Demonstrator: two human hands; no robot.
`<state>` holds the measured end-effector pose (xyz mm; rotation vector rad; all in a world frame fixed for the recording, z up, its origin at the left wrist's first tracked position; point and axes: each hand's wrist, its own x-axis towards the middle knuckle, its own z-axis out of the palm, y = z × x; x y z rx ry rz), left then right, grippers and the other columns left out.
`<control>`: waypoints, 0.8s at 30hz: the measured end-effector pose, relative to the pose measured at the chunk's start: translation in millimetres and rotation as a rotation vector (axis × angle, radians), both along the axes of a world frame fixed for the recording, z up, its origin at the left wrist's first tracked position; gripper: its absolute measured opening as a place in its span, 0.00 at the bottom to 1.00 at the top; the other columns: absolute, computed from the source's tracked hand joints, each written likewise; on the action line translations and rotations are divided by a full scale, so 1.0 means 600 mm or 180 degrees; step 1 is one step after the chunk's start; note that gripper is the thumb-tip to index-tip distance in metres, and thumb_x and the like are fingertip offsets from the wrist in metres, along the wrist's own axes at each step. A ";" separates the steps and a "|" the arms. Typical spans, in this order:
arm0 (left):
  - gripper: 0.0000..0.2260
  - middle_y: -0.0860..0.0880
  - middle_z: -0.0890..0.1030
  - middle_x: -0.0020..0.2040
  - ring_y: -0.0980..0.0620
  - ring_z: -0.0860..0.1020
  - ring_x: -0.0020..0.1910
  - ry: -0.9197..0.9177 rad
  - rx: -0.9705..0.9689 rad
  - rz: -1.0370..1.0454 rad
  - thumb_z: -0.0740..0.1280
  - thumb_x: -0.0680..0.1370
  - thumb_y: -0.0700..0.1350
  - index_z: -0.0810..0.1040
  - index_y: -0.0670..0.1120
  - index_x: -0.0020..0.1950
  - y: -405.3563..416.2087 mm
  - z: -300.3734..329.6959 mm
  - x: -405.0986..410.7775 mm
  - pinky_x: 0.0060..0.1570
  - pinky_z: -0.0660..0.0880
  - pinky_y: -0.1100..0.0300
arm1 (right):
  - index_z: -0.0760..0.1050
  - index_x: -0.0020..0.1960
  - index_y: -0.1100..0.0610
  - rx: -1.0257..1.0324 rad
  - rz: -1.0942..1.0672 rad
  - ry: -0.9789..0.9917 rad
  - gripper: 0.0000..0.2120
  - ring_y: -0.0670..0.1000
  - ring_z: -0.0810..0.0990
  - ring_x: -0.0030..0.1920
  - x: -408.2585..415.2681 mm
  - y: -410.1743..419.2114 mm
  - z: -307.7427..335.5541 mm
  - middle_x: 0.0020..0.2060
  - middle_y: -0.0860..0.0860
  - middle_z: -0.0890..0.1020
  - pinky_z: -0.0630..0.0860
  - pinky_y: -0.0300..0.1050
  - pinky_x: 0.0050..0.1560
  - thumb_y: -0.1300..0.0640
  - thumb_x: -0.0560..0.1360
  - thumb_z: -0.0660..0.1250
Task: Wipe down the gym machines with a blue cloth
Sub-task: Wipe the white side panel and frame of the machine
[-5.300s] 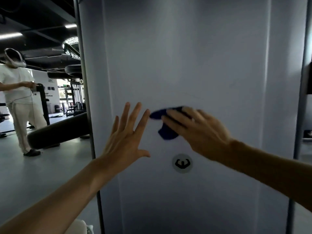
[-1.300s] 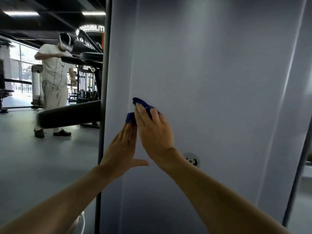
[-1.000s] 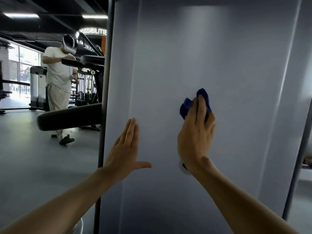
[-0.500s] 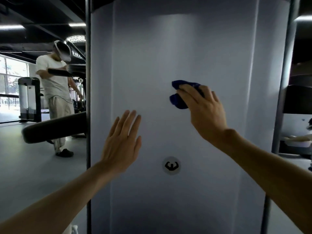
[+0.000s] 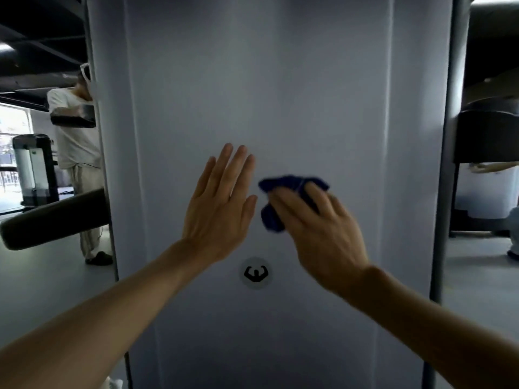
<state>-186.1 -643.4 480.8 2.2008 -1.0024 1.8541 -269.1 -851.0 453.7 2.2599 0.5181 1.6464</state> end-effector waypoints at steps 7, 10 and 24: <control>0.27 0.37 0.55 0.83 0.36 0.52 0.83 -0.0213 0.0008 0.0014 0.55 0.87 0.49 0.57 0.36 0.83 -0.007 -0.018 0.015 0.80 0.54 0.35 | 0.73 0.74 0.53 -0.0871 0.0314 0.0167 0.21 0.55 0.72 0.66 0.005 -0.055 -0.053 0.70 0.48 0.76 0.74 0.49 0.65 0.60 0.82 0.60; 0.28 0.36 0.55 0.83 0.34 0.52 0.83 -0.0233 0.0007 0.0042 0.56 0.87 0.49 0.57 0.35 0.83 -0.009 -0.018 0.020 0.79 0.55 0.34 | 0.73 0.75 0.50 0.0040 0.0190 -0.0488 0.24 0.56 0.69 0.70 0.025 -0.051 0.104 0.74 0.48 0.73 0.71 0.51 0.66 0.63 0.80 0.64; 0.26 0.36 0.57 0.83 0.37 0.54 0.83 -0.0299 0.0044 -0.0380 0.57 0.86 0.45 0.58 0.34 0.82 -0.027 -0.015 0.013 0.82 0.53 0.42 | 0.66 0.80 0.52 -0.1189 0.0019 0.0380 0.27 0.57 0.69 0.72 -0.028 -0.104 -0.122 0.77 0.50 0.69 0.70 0.48 0.71 0.60 0.81 0.62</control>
